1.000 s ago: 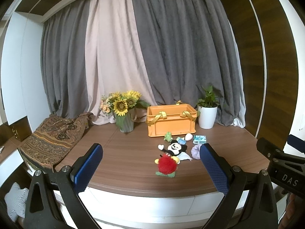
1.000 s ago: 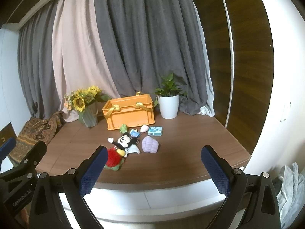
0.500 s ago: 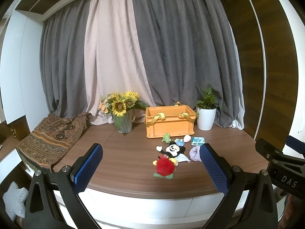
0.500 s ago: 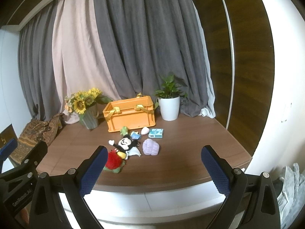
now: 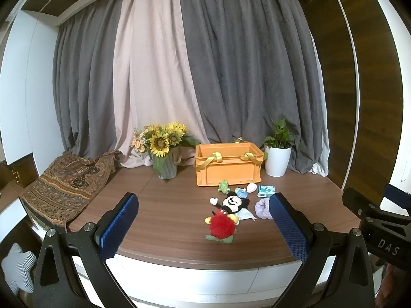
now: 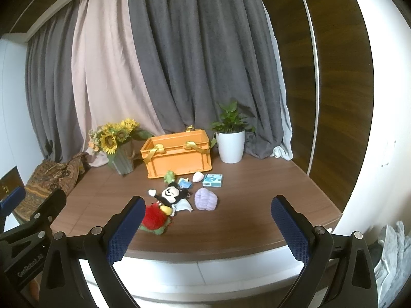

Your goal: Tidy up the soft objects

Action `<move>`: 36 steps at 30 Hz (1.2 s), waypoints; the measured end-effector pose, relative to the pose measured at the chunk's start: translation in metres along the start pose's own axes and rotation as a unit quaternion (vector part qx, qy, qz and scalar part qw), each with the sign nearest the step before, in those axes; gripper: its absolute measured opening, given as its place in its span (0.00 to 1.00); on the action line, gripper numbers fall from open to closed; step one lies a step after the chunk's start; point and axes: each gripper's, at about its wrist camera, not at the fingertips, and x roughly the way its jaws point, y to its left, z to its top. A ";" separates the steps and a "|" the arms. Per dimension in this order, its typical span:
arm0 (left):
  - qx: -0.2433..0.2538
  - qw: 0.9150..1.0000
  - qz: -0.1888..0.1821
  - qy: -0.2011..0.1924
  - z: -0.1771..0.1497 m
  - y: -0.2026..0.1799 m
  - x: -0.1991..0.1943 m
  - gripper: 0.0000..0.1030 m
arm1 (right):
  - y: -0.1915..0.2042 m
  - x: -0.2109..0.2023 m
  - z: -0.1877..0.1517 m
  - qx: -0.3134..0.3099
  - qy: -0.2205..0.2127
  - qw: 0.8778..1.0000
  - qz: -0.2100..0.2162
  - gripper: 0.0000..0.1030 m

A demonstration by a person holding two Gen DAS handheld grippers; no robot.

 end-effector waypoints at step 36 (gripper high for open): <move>-0.011 0.999 -0.014 0.040 -0.031 -0.003 0.026 1.00 | -0.005 0.016 -0.015 -0.004 0.011 1.000 0.002 0.97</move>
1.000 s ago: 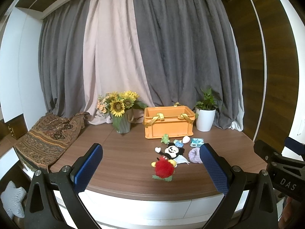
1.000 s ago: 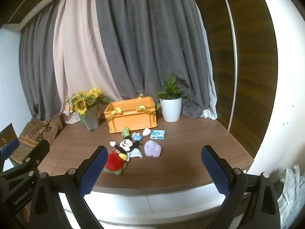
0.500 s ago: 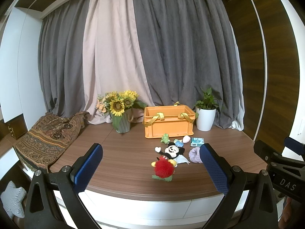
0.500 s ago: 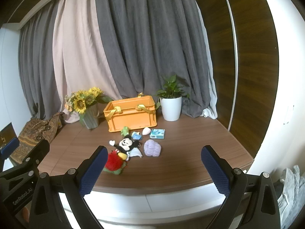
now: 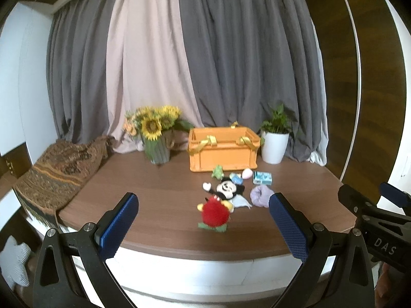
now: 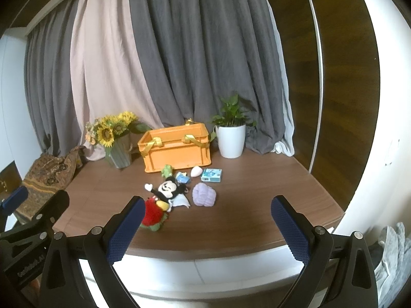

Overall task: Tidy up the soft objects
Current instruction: 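Grasp the red pompom with the left tool while the right tool grasps the lavender pad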

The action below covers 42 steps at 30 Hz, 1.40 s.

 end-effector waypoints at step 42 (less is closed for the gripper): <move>-0.027 0.982 -0.001 0.189 -0.057 -0.017 0.270 0.87 | 0.013 0.282 -0.016 -0.028 0.146 0.989 0.005 0.96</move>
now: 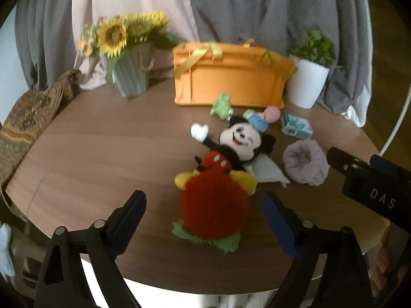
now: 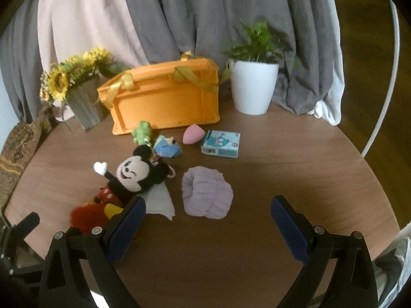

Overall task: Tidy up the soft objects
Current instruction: 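Grasp the red pompom with the left tool while the right tool grasps the lavender pad, then carry the red pompom and lavender pad over the orange crate with both tools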

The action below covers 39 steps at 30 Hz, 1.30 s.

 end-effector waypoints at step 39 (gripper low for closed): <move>-0.067 0.996 0.055 -0.029 -0.002 -0.026 0.022 0.32 | -0.021 0.077 0.002 -0.046 0.033 0.993 0.103 0.41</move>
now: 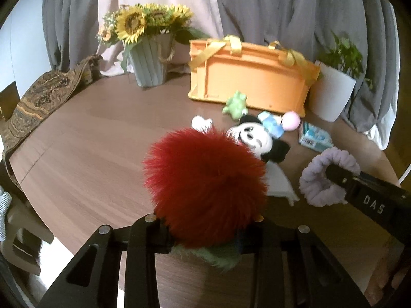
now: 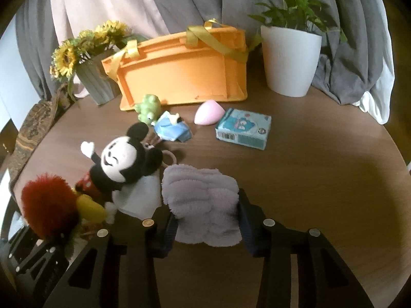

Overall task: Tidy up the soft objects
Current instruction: 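Carry the red pompom and lavender pad over the orange crate with both tools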

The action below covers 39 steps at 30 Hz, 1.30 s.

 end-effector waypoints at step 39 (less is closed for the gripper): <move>0.079 0.984 -0.139 -0.082 0.169 0.001 -0.024 0.32 | 0.048 -0.085 0.095 0.059 -0.151 0.986 -0.042 0.41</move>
